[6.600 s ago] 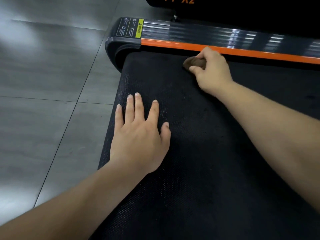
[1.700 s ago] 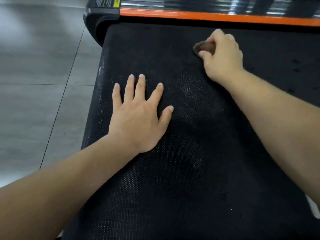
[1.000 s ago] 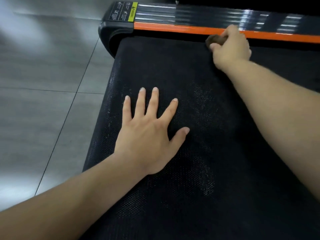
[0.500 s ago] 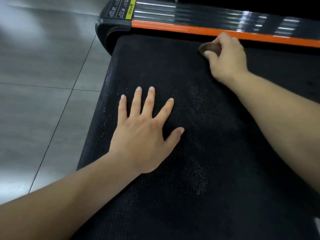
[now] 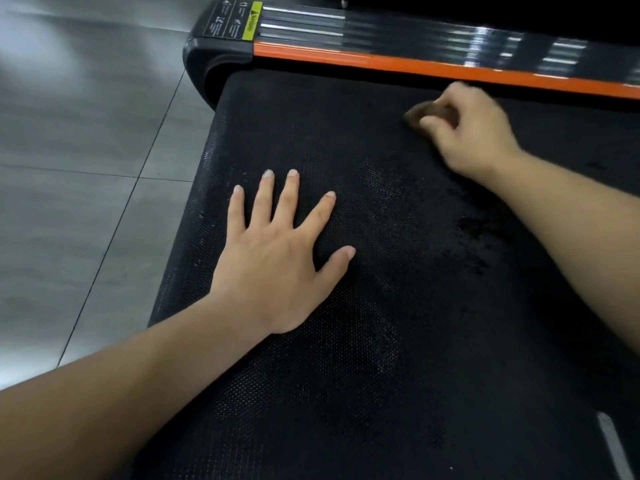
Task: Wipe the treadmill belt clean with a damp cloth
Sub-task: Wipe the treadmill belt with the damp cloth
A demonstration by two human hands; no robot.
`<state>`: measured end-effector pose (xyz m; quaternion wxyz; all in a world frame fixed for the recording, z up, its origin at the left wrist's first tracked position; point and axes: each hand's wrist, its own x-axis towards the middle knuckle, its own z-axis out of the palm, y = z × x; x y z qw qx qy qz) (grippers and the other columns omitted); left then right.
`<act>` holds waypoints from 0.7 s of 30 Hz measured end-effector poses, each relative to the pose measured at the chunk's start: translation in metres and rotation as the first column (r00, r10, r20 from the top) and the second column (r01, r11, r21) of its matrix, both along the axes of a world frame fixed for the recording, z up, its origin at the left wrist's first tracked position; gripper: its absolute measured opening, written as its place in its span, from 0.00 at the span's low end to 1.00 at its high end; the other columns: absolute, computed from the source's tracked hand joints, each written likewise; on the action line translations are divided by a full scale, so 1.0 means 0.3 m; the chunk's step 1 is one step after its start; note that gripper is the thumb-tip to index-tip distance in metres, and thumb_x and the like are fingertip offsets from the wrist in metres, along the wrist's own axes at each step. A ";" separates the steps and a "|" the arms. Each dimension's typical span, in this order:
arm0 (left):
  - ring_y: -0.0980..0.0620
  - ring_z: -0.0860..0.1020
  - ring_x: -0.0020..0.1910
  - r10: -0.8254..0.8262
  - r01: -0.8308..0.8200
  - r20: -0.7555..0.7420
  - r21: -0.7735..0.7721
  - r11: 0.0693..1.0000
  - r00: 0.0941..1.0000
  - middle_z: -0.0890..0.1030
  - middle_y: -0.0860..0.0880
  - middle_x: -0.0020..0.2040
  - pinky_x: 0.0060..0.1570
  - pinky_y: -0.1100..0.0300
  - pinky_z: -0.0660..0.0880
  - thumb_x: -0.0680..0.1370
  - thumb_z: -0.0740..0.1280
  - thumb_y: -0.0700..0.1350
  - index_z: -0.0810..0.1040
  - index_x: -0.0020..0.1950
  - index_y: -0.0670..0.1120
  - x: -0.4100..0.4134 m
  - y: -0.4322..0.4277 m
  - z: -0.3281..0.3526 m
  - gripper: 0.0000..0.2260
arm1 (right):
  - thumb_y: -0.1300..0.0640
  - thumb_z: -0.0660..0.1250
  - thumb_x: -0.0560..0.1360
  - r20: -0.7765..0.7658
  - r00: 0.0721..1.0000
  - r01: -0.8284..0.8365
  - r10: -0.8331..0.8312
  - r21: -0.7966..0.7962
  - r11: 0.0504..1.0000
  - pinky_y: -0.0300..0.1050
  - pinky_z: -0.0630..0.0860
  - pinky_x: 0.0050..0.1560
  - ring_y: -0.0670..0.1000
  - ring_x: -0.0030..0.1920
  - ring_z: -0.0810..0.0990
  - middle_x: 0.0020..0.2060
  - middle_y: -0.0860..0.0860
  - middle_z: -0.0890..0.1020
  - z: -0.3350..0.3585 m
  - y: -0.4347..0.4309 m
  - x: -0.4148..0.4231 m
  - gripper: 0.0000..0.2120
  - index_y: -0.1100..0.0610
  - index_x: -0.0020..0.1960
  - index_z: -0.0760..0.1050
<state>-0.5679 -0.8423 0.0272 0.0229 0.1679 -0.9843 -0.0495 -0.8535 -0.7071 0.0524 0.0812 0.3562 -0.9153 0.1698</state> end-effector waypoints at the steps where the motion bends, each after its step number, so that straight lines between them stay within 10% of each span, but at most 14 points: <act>1: 0.40 0.44 0.82 0.003 -0.003 -0.001 0.002 1.000 1.000 0.50 0.43 0.83 0.77 0.36 0.43 0.78 0.41 0.72 0.49 0.82 0.59 0.002 0.001 0.000 0.34 | 0.45 0.66 0.77 0.030 0.993 0.113 -0.112 -0.038 0.993 0.53 0.72 0.56 0.61 0.57 0.76 0.57 0.58 0.78 0.013 0.006 -0.026 0.15 0.54 0.57 0.73; 3: 0.40 0.44 0.82 0.004 -0.004 0.002 0.009 1.000 1.000 0.50 0.43 0.83 0.77 0.36 0.43 0.78 0.41 0.72 0.50 0.82 0.60 -0.001 0.000 0.000 0.34 | 0.45 0.67 0.77 0.044 0.978 0.207 -0.204 -0.099 0.973 0.52 0.72 0.56 0.61 0.56 0.76 0.56 0.59 0.77 0.016 -0.002 0.011 0.15 0.54 0.56 0.73; 9: 0.40 0.44 0.82 0.009 -0.009 0.017 -0.003 1.000 1.000 0.50 0.43 0.83 0.77 0.36 0.44 0.78 0.40 0.72 0.50 0.82 0.60 0.001 0.001 0.005 0.34 | 0.47 0.68 0.76 0.025 0.955 -0.295 0.294 0.039 0.955 0.52 0.71 0.51 0.53 0.49 0.76 0.48 0.51 0.77 -0.022 0.065 0.306 0.10 0.53 0.50 0.73; 14: 0.40 0.43 0.82 0.011 -0.011 0.024 0.002 1.000 1.000 0.49 0.44 0.83 0.78 0.36 0.43 0.78 0.40 0.72 0.49 0.82 0.60 -0.001 0.002 0.004 0.34 | 0.44 0.67 0.74 -0.008 0.981 0.191 -0.193 -0.092 0.977 0.58 0.74 0.56 0.61 0.55 0.77 0.51 0.55 0.78 0.013 0.080 0.140 0.13 0.52 0.52 0.74; 19: 0.41 0.43 0.82 0.014 -0.014 0.022 0.000 1.000 1.000 0.49 0.44 0.83 0.78 0.37 0.43 0.78 0.40 0.72 0.49 0.82 0.59 -0.004 0.000 0.003 0.35 | 0.46 0.68 0.74 0.110 0.937 -0.329 0.331 -0.039 0.944 0.52 0.72 0.50 0.53 0.49 0.76 0.47 0.48 0.76 -0.021 0.129 0.412 0.10 0.51 0.50 0.74; 21: 0.41 0.43 0.82 0.015 -0.015 0.028 -0.007 1.000 0.999 0.49 0.44 0.83 0.78 0.37 0.43 0.78 0.40 0.72 0.49 0.82 0.59 -0.002 0.001 0.003 0.35 | 0.44 0.67 0.74 -0.050 0.960 -0.275 0.276 0.037 0.961 0.54 0.73 0.52 0.55 0.50 0.76 0.48 0.50 0.77 -0.009 0.148 0.317 0.12 0.51 0.50 0.74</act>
